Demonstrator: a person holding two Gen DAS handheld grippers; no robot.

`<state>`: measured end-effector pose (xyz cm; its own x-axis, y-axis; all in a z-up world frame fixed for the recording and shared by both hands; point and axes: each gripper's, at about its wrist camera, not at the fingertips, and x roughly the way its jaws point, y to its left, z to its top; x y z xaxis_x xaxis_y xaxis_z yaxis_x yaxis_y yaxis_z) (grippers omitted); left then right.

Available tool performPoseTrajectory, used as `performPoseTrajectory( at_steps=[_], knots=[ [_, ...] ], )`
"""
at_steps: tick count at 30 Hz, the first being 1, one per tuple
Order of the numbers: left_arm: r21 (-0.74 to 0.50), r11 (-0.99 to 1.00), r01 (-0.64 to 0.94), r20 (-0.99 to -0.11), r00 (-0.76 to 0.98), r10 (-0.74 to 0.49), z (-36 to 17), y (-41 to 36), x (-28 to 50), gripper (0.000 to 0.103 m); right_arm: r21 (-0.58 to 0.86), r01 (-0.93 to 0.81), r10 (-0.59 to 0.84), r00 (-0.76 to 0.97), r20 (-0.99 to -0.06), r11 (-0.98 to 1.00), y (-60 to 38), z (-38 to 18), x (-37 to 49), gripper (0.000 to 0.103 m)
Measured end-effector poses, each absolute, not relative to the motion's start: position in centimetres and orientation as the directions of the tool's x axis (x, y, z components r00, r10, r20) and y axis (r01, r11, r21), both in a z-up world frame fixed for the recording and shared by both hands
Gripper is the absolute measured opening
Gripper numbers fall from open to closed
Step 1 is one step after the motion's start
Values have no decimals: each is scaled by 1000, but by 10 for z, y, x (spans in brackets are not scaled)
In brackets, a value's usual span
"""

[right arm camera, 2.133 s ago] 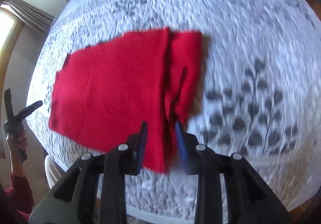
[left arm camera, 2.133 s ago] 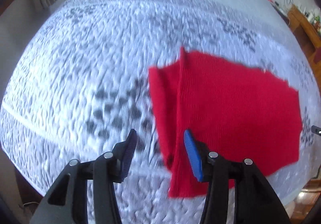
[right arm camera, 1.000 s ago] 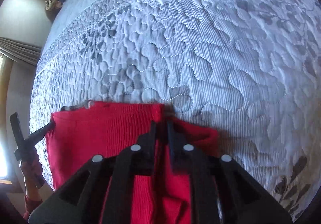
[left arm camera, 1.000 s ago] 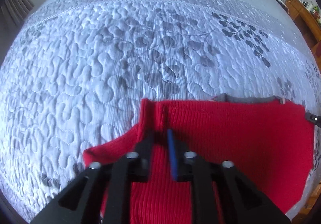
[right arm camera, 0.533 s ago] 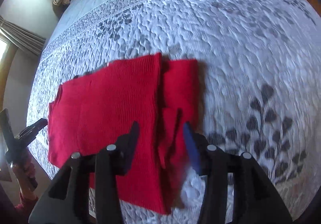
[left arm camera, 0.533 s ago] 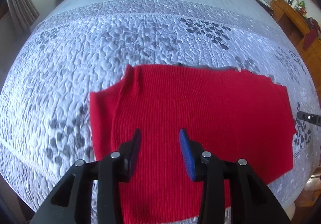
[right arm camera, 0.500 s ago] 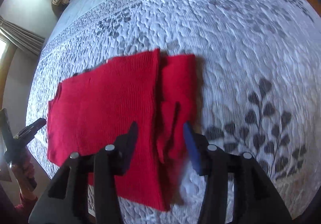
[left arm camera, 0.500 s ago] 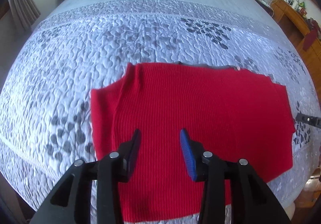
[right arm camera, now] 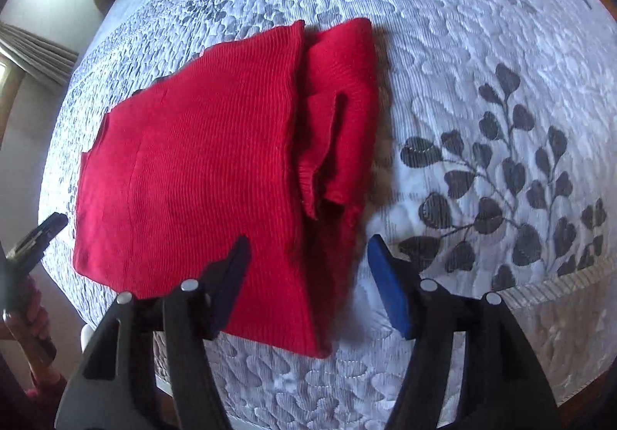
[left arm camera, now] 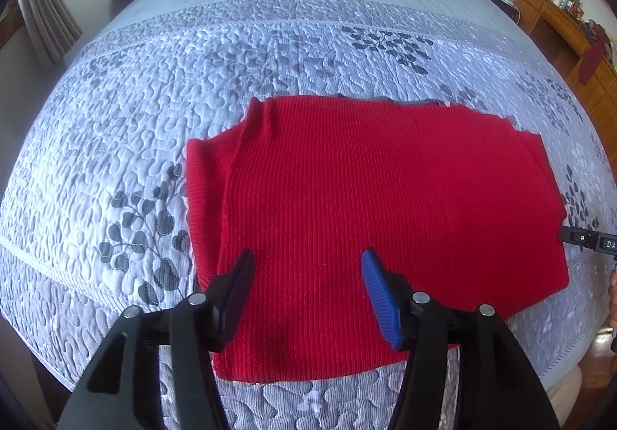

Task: Fold small clothes
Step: 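Open both grippers and release the folded red sweater onto the bed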

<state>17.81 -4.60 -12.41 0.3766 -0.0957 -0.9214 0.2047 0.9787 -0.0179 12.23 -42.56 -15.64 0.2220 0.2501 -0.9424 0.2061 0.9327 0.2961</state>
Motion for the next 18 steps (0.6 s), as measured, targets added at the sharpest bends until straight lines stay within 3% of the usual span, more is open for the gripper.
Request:
performPoseTrajectory(
  at_steps=[18],
  knots=[
    [-53, 982, 184, -959, 265, -102, -188, -61, 235, 65, 348, 210, 312, 189, -931, 913, -431, -175, 132, 69]
  ],
)
